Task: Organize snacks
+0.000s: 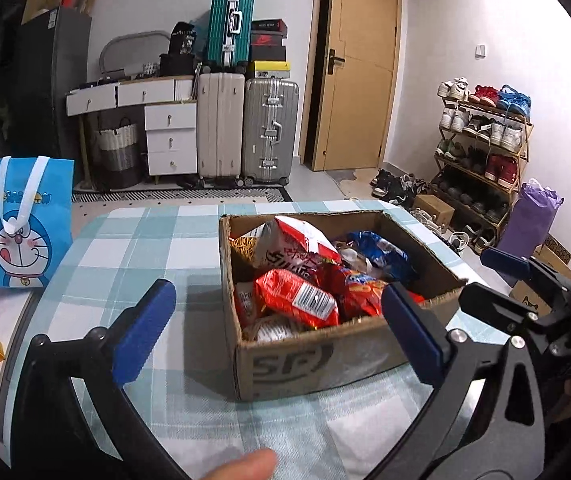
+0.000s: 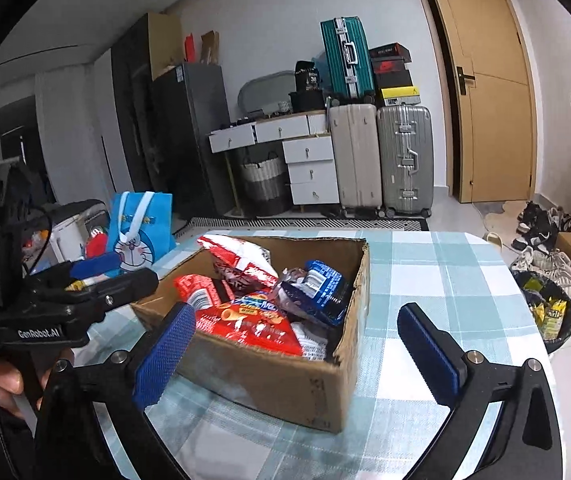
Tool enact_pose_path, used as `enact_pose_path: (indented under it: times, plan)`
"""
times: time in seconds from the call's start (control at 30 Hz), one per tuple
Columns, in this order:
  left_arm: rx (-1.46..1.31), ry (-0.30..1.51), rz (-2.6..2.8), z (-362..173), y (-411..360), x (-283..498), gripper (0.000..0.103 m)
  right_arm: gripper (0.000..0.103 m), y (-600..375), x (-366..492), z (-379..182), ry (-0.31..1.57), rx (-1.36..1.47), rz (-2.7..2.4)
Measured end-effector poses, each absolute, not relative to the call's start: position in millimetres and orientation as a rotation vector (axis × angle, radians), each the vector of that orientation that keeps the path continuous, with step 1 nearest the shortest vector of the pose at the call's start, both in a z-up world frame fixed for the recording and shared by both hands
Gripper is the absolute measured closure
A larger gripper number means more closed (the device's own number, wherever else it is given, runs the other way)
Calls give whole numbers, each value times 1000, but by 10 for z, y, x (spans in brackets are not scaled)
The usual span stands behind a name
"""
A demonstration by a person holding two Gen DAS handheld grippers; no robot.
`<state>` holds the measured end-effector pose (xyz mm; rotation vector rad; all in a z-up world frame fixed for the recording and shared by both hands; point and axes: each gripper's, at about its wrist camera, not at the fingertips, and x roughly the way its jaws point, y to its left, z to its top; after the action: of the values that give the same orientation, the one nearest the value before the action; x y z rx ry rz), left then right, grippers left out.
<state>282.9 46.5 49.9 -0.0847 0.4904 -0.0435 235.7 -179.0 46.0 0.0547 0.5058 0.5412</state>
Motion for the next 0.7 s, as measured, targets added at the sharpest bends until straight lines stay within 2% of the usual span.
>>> enact_pose_path:
  times: [0.7]
  plan:
    - [-46,415,-19,149,388,2330,0,0,-1774,1855,237,414,27,552]
